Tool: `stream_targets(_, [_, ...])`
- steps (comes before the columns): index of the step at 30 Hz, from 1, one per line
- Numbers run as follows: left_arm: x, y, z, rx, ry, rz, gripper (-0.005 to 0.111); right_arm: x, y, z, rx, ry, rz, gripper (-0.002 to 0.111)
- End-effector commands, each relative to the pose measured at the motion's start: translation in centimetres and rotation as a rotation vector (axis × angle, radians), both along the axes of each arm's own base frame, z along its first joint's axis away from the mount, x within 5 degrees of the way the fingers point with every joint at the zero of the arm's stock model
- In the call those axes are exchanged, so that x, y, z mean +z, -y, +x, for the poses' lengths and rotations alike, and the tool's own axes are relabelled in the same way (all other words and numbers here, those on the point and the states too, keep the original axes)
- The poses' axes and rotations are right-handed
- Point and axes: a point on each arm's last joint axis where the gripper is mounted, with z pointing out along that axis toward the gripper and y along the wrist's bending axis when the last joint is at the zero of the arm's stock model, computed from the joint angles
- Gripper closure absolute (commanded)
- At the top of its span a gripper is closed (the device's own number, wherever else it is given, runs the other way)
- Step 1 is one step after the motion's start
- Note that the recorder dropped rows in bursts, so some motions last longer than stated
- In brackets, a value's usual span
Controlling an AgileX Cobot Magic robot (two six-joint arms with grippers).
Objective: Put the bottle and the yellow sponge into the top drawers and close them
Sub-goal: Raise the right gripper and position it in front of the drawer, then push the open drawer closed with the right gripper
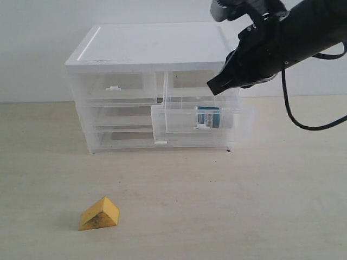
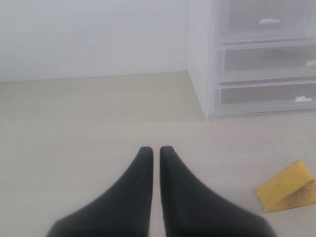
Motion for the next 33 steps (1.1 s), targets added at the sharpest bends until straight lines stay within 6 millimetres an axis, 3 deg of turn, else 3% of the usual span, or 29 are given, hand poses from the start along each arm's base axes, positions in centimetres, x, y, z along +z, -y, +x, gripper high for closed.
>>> stream_targets(1, [-0.1,0.0,0.0,0.003,0.003,-0.01,0.102,0.6,-2.2,-2.0,0.027,0.049,-0.105,0.108])
stream_targets(6, [-0.1,0.0,0.0,0.003,0.003,-0.01,0.102,0.4,-4.0,-3.6,0.01,0.057,-0.193,0.108])
stream_targets(13, [-0.1,0.0,0.0,0.003,0.003,-0.01,0.102,-0.3,-4.6,-5.2,0.04,-0.051,-0.247,0.108])
stream_targets(17, [-0.1,0.0,0.0,0.003,0.003,-0.01,0.102,-0.7,-4.8,-5.1,0.041,-0.07,-0.246,0.108])
stream_targets(27, [-0.1,0.0,0.0,0.003,0.003,-0.01,0.102,-3.7,-5.9,-3.9,0.068,-0.137,-0.305,0.108])
stream_targets(33, [-0.1,0.0,0.0,0.003,0.003,-0.01,0.102,-3.7,-5.6,-3.2,0.056,-0.054,-0.357,0.108])
